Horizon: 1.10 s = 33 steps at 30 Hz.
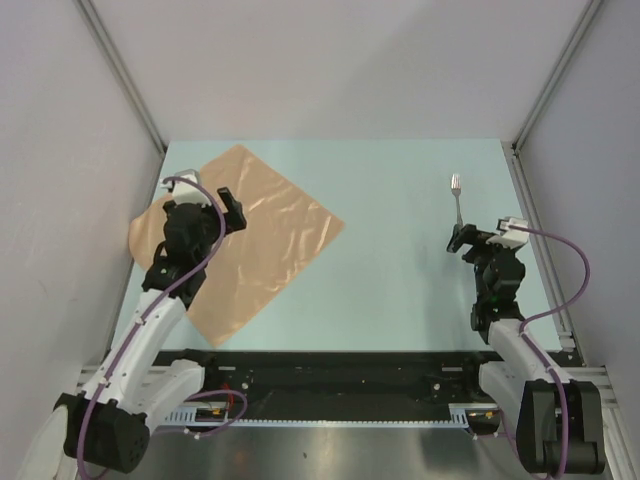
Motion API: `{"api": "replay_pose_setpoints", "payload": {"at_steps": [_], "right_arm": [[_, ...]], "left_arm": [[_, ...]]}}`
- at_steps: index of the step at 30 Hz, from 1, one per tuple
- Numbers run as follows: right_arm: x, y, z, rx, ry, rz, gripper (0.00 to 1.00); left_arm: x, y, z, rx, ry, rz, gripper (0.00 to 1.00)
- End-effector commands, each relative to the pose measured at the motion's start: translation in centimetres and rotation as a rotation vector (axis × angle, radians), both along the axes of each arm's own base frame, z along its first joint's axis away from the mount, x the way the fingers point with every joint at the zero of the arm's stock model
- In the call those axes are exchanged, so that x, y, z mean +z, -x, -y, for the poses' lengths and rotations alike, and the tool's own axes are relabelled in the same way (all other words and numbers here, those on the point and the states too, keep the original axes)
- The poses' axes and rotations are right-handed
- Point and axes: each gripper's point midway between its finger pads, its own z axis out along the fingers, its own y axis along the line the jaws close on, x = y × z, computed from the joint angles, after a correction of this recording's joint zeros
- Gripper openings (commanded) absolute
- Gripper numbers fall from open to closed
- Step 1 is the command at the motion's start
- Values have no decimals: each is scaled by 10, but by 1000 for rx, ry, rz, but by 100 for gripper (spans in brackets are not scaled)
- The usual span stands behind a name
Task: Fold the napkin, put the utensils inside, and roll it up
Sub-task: Move the napkin to the centre of the board
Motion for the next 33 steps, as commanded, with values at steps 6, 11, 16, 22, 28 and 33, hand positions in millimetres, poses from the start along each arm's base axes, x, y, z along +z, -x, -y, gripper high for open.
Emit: {"api": "replay_pose_setpoints", "payload": {"at_steps": [6,11,16,22,28,33], "right_arm": [[3,7,48,-324,-251,-11,100],[16,7,42,-274,-212,17,100],[27,13,43,-285,-230,61,100],[26,10,37,-274,-215,60,100],[13,-9,16,-213,-173,-66,100],[19,-8,14,-202,-180,-22,100]], "left_arm": [[5,-4,66,-148,-91,-17,99],[-2,-18,118,-243,-140,-48,98],[-46,-39,192,-397,-200,-162,98],[-110,-76,261,-526,-204,-317,90],[-159,-97,291,-529,-248,-433,80],[-181,-105,298,-510,-233,-446,72]]}}
